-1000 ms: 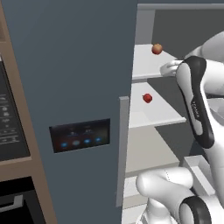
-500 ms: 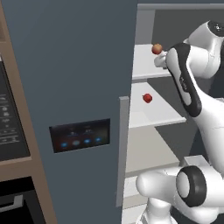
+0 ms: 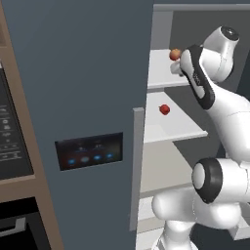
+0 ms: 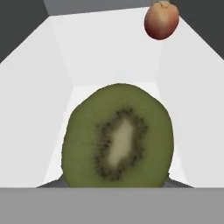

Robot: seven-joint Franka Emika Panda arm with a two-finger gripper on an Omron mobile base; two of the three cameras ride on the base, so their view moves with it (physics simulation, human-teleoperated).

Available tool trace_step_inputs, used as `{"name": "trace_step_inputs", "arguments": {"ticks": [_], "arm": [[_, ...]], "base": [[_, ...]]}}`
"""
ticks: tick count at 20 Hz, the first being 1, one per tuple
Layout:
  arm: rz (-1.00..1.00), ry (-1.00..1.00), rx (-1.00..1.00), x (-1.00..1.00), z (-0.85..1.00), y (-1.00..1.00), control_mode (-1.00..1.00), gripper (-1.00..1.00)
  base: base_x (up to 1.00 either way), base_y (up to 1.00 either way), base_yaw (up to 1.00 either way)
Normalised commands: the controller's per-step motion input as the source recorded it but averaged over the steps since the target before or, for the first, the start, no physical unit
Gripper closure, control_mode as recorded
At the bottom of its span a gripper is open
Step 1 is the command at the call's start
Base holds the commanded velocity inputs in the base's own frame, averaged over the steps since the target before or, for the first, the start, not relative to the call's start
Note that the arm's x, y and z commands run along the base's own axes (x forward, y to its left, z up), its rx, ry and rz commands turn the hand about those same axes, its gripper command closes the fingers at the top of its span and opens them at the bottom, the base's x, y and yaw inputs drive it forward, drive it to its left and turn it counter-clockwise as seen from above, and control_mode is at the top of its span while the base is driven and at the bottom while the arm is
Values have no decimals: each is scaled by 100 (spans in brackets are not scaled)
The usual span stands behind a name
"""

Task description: Place the kiwi in the correct fridge rack based on whether it is a fruit or vegetable. Finally, close the fridge door.

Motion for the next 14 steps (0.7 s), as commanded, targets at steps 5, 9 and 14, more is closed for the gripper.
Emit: {"name": "trace_step_inputs", "arguments": {"ticks": [5, 9, 14], "arm": [[1, 0, -2, 70, -39, 0, -100, 100], [0, 0, -2, 73, -29, 0, -100, 100], [1, 0, -7, 70, -26, 8, -100, -100]], "base": [[0, 0, 0], [0, 0, 0], [0, 0, 0]]}}
